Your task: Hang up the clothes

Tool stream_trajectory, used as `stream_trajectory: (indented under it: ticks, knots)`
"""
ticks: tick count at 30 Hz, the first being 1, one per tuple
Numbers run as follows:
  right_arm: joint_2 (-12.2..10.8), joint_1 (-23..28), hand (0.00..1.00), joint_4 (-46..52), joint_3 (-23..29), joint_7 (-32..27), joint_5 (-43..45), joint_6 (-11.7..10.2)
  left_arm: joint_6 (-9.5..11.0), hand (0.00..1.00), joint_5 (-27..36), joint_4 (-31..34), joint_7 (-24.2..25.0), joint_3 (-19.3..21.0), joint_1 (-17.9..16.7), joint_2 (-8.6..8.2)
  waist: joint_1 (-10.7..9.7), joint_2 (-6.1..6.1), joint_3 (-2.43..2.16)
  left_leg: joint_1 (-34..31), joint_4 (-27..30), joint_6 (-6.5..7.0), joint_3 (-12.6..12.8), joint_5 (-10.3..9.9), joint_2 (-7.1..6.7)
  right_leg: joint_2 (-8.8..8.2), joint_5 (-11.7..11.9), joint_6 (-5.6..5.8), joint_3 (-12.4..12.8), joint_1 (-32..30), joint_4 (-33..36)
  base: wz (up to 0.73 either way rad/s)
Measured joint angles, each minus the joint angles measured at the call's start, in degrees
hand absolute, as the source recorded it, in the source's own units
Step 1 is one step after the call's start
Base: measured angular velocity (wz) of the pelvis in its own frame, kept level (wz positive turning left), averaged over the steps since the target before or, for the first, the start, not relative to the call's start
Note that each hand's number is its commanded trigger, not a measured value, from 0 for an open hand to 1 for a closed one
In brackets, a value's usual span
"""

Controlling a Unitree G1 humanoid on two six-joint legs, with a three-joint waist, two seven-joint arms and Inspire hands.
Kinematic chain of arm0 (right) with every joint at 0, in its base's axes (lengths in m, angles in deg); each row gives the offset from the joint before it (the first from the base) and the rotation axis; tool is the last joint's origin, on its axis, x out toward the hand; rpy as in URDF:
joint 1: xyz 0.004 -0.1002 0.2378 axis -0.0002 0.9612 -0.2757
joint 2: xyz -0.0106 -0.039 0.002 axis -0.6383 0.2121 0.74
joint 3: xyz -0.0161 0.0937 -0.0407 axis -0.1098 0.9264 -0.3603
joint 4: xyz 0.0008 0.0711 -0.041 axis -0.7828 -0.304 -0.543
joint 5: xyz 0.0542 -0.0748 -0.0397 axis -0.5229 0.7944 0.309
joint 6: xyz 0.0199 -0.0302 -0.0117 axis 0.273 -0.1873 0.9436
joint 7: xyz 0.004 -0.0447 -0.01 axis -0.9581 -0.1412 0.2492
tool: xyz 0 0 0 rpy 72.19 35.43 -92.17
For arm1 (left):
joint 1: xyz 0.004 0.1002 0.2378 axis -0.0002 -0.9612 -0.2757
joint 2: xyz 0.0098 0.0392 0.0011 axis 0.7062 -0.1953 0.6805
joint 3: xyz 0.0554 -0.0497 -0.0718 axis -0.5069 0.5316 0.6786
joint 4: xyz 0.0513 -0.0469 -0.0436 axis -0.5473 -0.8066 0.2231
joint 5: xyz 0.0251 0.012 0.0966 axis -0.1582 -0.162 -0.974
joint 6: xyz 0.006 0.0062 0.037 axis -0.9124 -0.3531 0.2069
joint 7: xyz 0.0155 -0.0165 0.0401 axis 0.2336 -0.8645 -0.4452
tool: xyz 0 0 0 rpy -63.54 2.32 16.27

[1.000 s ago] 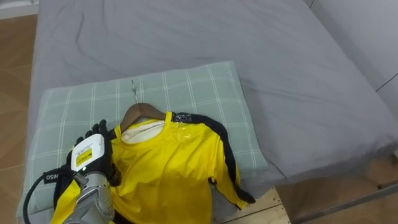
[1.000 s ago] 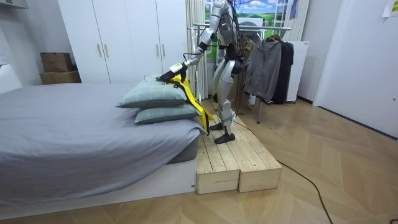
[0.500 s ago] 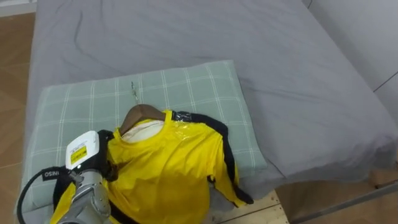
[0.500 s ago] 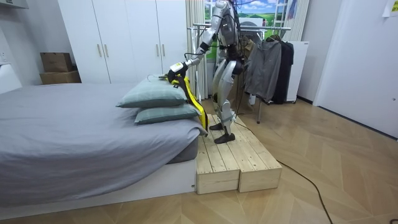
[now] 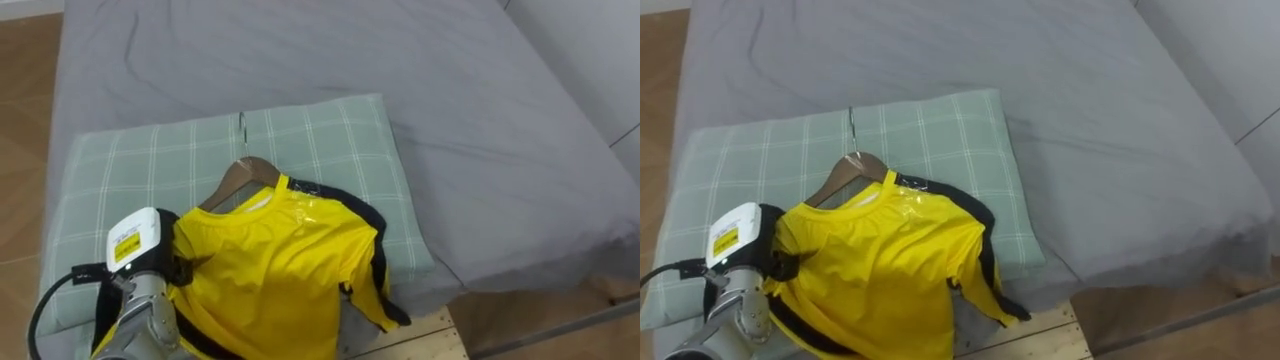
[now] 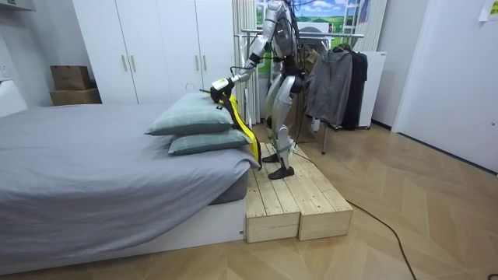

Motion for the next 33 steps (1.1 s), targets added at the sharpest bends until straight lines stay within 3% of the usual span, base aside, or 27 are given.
stream_trajectory:
  ticks: [10, 13, 16, 21, 22, 23, 24, 28, 31, 33]
  knots:
    - [0.05, 0.22, 0.0, -0.08, 0.08, -0.02, -0.14, -0.06, -0.07, 1.0, -0.02, -1.06, -0.12, -0.47, -0.16, -0.53, -0.12, 0.63, -0.2, 3.24, -1.75, -0.16, -0.11, 0.13, -0.14, 0.26, 0.27, 0.09, -0.17, 3.67, -2.0, 0.0]
    - [0.12, 0.5, 0.0, -0.2, 0.11, -0.01, -0.65, -0.07, -0.07, 1.0, -0.11, -1.08, -0.09, -0.71, -0.81, -0.64, -0.16, 1.34, -0.6, 4.75, -3.13, -0.29, -0.1, 0.59, -0.35, 0.54, 0.98, 0.23, -0.13, 5.32, -4.12, -0.01]
    - [0.25, 1.15, 0.0, -0.18, 0.1, 0.42, -2.16, -0.16, -0.01, 1.0, -0.19, -1.08, -0.09, -0.74, -1.37, -0.77, -0.11, 1.41, -0.69, 7.01, -5.86, -0.45, -0.12, 1.48, -1.04, 0.49, 1.52, 0.37, -0.03, 7.37, -6.24, 0.0]
    - [0.31, 1.35, 0.0, -0.18, 0.14, 1.13, -2.45, -0.49, 0.23, 1.0, -0.17, -1.04, -0.11, -0.76, -1.56, -0.75, 0.02, 1.42, -1.11, 8.83, -7.05, -0.49, 0.35, 1.74, -1.02, 0.71, 1.87, 0.57, -0.09, 9.61, -8.02, -0.01]
    - [0.33, 1.42, 0.0, -0.18, 0.14, 1.17, -2.47, -0.73, 0.43, 1.0, -0.13, -1.04, -0.2, -0.76, -1.83, -0.72, 0.18, 1.42, -1.25, 9.91, -7.46, -0.49, 0.34, 1.74, -0.98, 0.87, 2.1, 0.63, -0.07, 10.9, -8.85, -0.03]
    - [0.4, 1.77, 0.0, -0.18, 0.15, 1.16, -2.6, -0.81, 0.92, 1.0, -0.28, -1.03, -0.59, -0.76, -2.48, -0.69, 0.24, 1.55, -1.91, 10.77, -7.95, -0.5, 0.35, 1.75, -1.01, 0.96, 2.19, 0.66, -0.01, 11.82, -9.56, -0.05]
    - [0.41, 2.03, 0.0, -0.18, 0.2, 1.13, -2.62, -0.89, 1.15, 1.0, -0.75, -0.92, -0.89, -0.73, -2.82, -0.69, 0.2, 1.59, -2.24, 11.22, -8.22, -0.5, 0.34, 1.75, -1.05, 0.98, 2.2, 0.67, 0.0, 12.2, -10.06, 0.0]
    - [0.48, 3.5, 0.0, -0.14, 1.54, 0.78, -3.15, -1.85, 2.51, 1.0, -3.99, 2.71, -3.1, 0.08, -4.49, -0.71, 1.59, 1.66, -2.57, 14.51, -9.89, -0.64, 0.24, 1.83, -1.08, 1.31, 2.71, 0.85, -0.02, 15.74, -12.36, 0.0]
    - [0.53, 5.24, 0.0, -0.19, 2.3, 0.73, -4.01, -1.86, 3.4, 1.0, -4.36, 6.5, -6.71, 0.98, -6.59, -0.7, 1.93, 1.69, -3.76, 16.78, -11.13, -0.82, -0.07, 1.97, -1.29, 1.37, 2.84, 0.93, -0.21, 18.26, -13.85, 0.04]
    - [0.55, 6.45, 0.0, -0.14, 2.31, 0.53, -4.51, -1.8, 3.57, 1.0, -4.35, 8.34, -9.01, 1.02, -7.04, -0.58, 1.94, 1.77, -4.12, 18.49, -12.05, -0.93, -0.28, 2.04, -1.41, 1.41, 2.99, 1.05, -0.46, 20.29, -15.06, 0.07]
